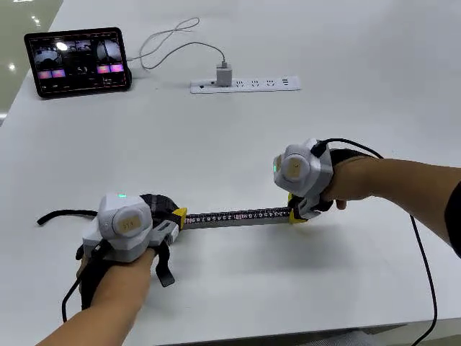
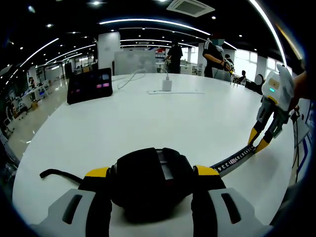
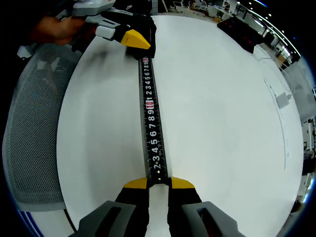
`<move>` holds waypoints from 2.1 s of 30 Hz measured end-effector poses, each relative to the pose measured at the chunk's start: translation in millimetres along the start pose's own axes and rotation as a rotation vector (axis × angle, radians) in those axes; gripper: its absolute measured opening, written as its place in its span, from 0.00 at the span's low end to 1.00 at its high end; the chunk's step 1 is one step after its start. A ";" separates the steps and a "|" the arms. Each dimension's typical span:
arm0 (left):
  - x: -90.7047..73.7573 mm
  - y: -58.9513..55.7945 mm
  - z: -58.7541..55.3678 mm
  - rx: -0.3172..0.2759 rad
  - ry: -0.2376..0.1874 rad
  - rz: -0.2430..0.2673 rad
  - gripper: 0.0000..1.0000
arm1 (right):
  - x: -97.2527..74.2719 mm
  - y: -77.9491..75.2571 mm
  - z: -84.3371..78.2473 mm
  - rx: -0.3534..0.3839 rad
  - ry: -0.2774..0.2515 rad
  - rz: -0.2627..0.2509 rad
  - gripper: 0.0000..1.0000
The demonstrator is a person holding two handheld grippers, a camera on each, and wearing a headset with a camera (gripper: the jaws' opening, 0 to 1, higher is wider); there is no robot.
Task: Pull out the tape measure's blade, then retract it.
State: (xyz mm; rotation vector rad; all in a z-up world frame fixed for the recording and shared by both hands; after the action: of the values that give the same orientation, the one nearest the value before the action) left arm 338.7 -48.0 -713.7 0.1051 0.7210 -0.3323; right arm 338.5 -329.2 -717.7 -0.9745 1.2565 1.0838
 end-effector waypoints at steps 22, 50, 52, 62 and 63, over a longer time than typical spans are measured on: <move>-0.6 -0.5 0.0 -0.003 0.004 0.000 0.61 | 0.9 1.6 12.1 0.014 0.001 0.001 0.09; 0.3 -0.1 0.6 -0.002 0.013 -0.006 0.61 | 4.3 3.0 31.4 0.022 -0.008 0.003 0.09; 0.4 -0.1 0.6 -0.001 0.012 -0.005 0.61 | 4.0 3.4 32.6 0.021 -0.007 0.003 0.09; 0.0 -0.3 0.5 0.000 0.013 -0.007 0.61 | 4.4 3.6 42.2 0.008 0.011 0.008 0.09; 0.0 -0.4 0.5 0.000 0.012 -0.006 0.61 | 4.5 3.9 42.9 0.008 0.012 0.009 0.09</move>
State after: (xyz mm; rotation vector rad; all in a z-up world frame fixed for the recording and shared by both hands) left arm 338.9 -48.4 -713.4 0.1049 0.7333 -0.3379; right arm 344.6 -286.4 -718.7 -0.9719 1.2746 1.0805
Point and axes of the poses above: the centre of the closed fingertips' face, and the gripper's own axes: x roughly forward along the fingers, y roughly to its left, z roughly out of its top, the point moved 8 cm from there along -x, roughly backward along the fingers, and after that the axes turned 8 degrees about y, right-handed, at the moved point
